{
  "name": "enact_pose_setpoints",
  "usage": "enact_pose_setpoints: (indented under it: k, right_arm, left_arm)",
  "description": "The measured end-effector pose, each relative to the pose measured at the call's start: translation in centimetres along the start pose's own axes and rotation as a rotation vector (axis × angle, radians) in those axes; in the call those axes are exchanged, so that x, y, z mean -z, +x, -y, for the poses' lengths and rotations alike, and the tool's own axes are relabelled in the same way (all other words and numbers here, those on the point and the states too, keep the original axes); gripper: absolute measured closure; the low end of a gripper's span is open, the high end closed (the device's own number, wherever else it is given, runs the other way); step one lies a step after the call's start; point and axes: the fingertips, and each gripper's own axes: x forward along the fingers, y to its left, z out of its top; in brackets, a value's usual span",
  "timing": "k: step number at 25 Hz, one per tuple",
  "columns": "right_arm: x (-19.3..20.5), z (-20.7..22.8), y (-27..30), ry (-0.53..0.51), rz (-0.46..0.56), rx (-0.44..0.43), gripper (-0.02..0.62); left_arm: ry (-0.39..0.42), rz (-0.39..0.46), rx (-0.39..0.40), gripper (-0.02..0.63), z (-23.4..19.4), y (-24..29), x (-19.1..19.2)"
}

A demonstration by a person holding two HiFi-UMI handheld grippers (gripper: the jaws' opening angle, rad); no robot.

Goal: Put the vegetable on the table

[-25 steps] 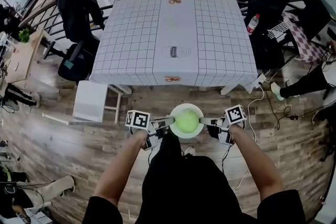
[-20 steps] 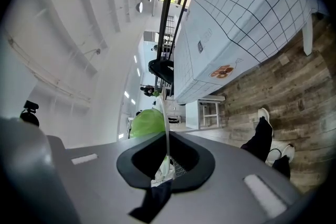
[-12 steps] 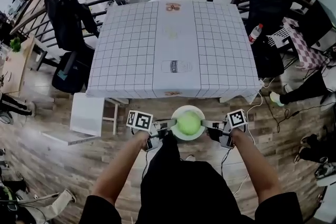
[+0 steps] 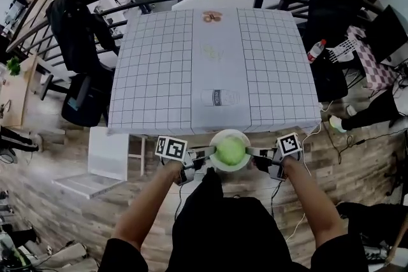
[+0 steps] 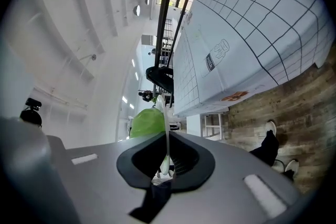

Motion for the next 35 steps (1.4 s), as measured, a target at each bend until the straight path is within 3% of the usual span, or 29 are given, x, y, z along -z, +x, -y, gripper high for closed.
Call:
enact_pose_setpoints:
  k: [5, 17, 28, 35]
  right_arm:
    - [-5.8, -1.5, 2.0, 0.048, 0.021, 0.024, 0.586]
    - [-9.9, -2.0, 4.7, 0.023, -0.007, 0.044, 0.586]
    - [-13.5, -0.5, 3.6, 0.04, -0.04, 0.059, 0.586]
    - [-17.7, 0.5, 2.8, 0.044, -0.053, 0.053, 0.586]
  left_arm:
    - [-0.022, -0.037, 0.012, 0.588, -0.5, -1.3, -6.5]
    - [-0.035, -0.023, 0.012, 0.589, -2.0, -3.3, -10.6]
    - [-0.061, -0.003, 0.016, 0.588, -3.1, -0.9, -13.5]
    - [-0.085, 0.013, 0.013, 0.589, -3.9, 1.0, -17.2]
